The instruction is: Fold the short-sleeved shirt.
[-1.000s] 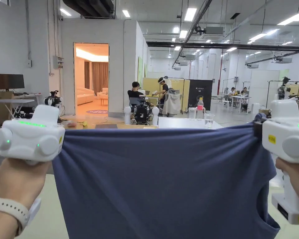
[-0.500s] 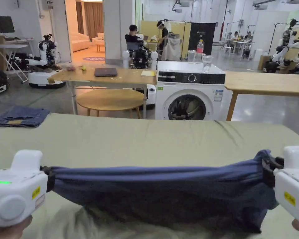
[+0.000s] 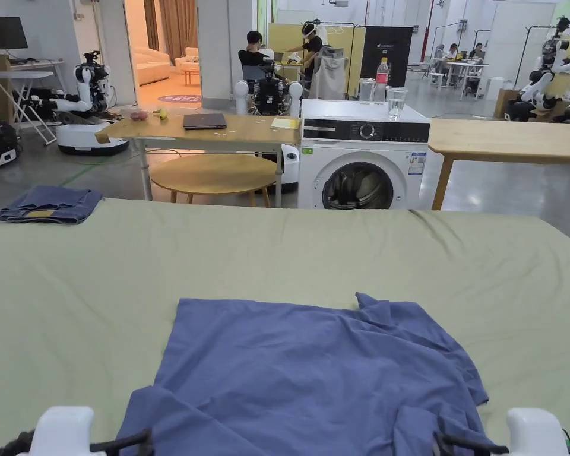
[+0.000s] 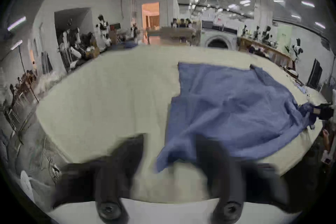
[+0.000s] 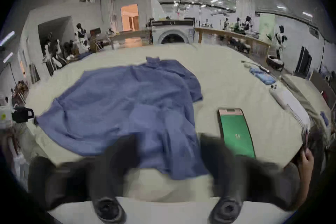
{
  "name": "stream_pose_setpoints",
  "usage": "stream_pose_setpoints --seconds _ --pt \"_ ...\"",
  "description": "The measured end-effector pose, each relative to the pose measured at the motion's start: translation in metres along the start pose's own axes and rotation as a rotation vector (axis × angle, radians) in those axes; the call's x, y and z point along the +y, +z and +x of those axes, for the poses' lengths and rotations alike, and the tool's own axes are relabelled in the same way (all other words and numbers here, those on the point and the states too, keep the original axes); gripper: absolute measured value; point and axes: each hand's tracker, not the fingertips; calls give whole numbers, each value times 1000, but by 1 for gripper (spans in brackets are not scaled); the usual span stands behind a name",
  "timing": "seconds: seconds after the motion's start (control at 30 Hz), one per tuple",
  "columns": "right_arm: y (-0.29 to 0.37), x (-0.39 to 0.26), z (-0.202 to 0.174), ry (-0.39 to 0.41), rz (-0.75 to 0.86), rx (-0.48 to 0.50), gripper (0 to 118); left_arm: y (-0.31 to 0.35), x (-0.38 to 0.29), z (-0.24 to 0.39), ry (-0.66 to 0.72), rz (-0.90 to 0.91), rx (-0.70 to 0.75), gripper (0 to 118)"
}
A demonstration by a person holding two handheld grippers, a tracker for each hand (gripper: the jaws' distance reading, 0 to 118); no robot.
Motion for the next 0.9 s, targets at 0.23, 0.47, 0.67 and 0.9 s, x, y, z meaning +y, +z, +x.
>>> stream_pose_setpoints --seconds 0.23,0.47,0.67,0.9 --pt "52 -5 -60 35 163 61 118 38 4 34 -24 43 -71 118" --pt "54 -15 -79 101 162 52 0 46 -8 35 -72 -1 -54 0" --pt "61 -26 -82 116 126 73 0 57 -35 4 -56 -92 -1 0" --pt "43 -48 -80 118 24 85 0 41 -63 -30 10 -197 -4 0"
